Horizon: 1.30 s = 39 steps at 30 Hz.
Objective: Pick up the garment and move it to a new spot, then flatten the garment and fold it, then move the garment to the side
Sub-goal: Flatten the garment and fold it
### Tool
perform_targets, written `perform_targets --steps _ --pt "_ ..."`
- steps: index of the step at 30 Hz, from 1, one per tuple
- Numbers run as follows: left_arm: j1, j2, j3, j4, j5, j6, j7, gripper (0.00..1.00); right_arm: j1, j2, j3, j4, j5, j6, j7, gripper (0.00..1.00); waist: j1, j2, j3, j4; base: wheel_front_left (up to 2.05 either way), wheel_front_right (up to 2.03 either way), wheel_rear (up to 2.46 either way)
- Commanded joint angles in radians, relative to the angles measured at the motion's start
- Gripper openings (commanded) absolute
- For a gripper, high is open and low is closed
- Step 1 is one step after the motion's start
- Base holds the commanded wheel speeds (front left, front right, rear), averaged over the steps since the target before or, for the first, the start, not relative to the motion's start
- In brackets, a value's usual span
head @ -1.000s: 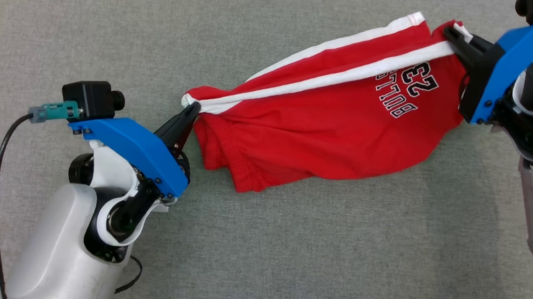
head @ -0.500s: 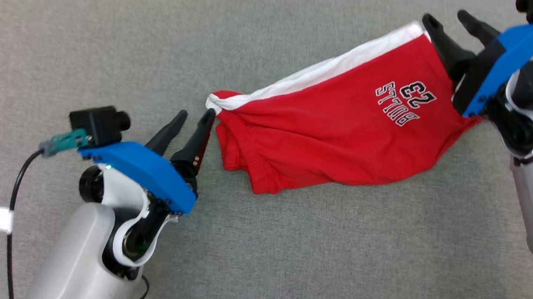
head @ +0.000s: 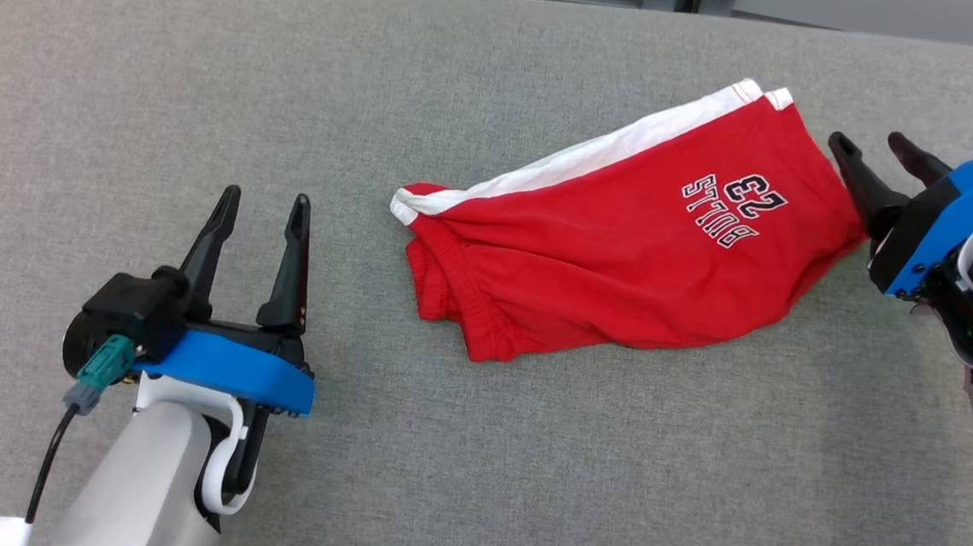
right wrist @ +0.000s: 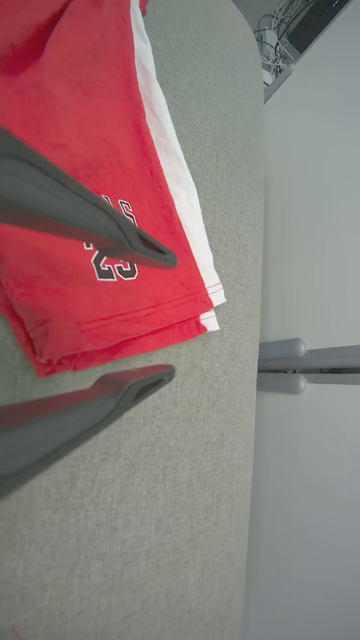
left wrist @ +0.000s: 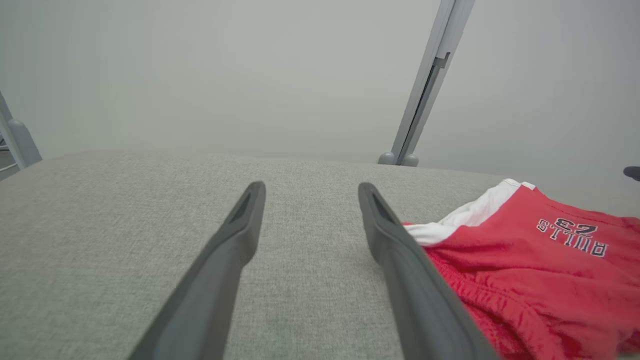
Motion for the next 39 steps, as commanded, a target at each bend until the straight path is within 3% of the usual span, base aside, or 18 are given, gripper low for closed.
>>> perform_targets --steps 1,10,18,19,20,21,31,39 --pt "-0.019 -0.004 0.007 0.01 0.029 0.007 -0.008 1.0 -0.014 -0.004 -0.011 0.014 -0.008 0.0 -0.016 1.0 0.0003 0.0 0.014 0.006 0.0 0.0 0.0" --pt "0.027 -0.075 0.086 -0.041 0.136 -0.056 -0.012 1.0 -0.097 0.017 -0.059 0.15 -0.055 0.0 -0.03 1.0 0.0003 0.0 0.087 0.049 0.0 0.0 0.0" --pt "0.057 -0.11 0.115 -0.051 0.187 -0.089 -0.013 1.0 -0.085 0.062 -0.021 0.28 -0.065 0.0 0.087 1.0 0.0003 0.0 0.1 0.072 0.0 0.0 0.0" --pt "0.059 -0.113 0.117 -0.048 0.19 -0.092 -0.013 1.0 -0.075 0.068 -0.01 0.285 -0.064 0.0 0.101 0.83 0.0003 0.0 0.095 0.073 0.0 0.0 0.0" --pt "0.061 -0.116 0.118 -0.046 0.194 -0.094 -0.013 1.0 -0.068 0.069 0.0 0.28 -0.067 0.002 0.103 0.05 0.0003 0.0 0.09 0.072 0.0 0.0 0.0" --pt "0.064 -0.118 0.12 -0.045 0.196 -0.096 -0.013 1.0 -0.061 0.067 0.003 0.273 -0.066 0.002 0.103 0.0 0.0003 0.0 0.083 0.07 0.0 0.0 0.0" --pt "0.105 -0.104 0.146 -0.007 0.206 -0.104 -0.013 1.0 0.017 0.021 -0.024 0.155 -0.054 0.0 0.027 0.0 0.0003 0.0 -0.039 -0.007 0.0 0.0 0.0" --pt "0.147 -0.09 0.124 0.011 0.214 -0.107 -0.013 1.0 0.136 -0.058 -0.136 0.094 -0.222 0.0 0.035 0.0 0.0003 0.0 -0.133 -0.044 0.0 0.0 0.0"
